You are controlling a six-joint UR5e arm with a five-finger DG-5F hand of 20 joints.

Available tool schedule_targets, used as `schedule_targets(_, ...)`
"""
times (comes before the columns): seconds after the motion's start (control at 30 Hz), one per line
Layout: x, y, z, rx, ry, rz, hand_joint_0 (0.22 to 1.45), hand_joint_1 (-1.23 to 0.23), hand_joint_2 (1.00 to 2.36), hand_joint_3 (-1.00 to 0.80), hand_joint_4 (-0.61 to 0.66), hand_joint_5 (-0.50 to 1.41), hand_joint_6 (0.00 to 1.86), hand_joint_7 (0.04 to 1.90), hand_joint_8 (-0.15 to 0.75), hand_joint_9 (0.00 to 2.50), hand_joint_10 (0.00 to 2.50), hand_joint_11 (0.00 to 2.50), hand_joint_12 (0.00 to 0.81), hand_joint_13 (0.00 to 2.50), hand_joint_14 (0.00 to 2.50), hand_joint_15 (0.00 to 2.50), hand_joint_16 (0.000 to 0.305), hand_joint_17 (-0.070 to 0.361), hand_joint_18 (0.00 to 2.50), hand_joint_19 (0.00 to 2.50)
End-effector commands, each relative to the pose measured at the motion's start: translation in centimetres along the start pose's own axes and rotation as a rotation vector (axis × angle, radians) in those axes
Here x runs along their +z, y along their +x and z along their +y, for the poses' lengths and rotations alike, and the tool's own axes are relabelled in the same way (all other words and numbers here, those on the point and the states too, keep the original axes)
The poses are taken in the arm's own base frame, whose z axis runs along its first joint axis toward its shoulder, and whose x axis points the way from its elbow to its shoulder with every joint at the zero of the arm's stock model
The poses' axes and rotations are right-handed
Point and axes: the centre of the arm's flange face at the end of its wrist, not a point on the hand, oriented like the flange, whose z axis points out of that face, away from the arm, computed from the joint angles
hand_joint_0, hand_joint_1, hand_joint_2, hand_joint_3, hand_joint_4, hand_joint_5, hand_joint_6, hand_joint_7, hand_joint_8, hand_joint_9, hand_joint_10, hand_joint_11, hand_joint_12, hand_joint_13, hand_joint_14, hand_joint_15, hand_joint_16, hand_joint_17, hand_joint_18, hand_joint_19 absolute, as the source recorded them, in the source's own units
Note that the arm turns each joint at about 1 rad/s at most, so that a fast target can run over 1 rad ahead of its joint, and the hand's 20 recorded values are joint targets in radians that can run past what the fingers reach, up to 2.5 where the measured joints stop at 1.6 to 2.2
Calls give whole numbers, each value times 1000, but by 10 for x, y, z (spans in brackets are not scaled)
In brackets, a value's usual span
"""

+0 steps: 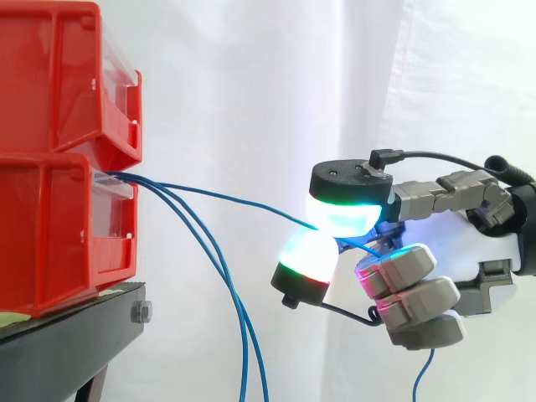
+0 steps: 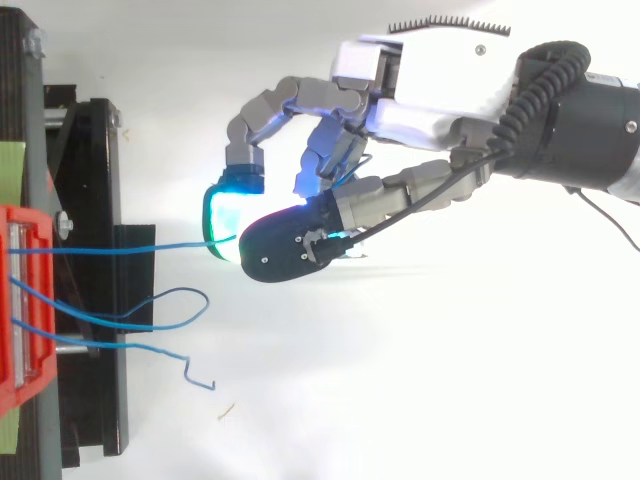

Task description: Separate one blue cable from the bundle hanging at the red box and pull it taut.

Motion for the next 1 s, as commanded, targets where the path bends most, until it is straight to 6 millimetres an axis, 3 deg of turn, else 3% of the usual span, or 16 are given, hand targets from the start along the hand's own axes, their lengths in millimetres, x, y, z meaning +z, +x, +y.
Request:
schedule_targets(0.0, 0, 0, 0, 0, 0, 0, 629, -770, 1001, -9, -7, -114, 924, 1183, 445, 1150, 492, 1209, 474, 1361, 380, 1341, 65, 147, 1315, 1062)
schedule_targets(0.47, 0, 0, 0, 0, 0, -2, 630, -771, 1001, -17, -8, -115, 924, 1172, 445, 1150, 524, 1218, 479, 1363, 545, 1309, 65, 147, 1334, 1064)
schedule_targets(0.97, 0, 0, 0, 0, 0, -2, 631, -771, 1000, -22, -3, -115, 923, 1167, 451, 1151, 531, 1216, 477, 1370, 555, 1292, 65, 147, 1336, 1060)
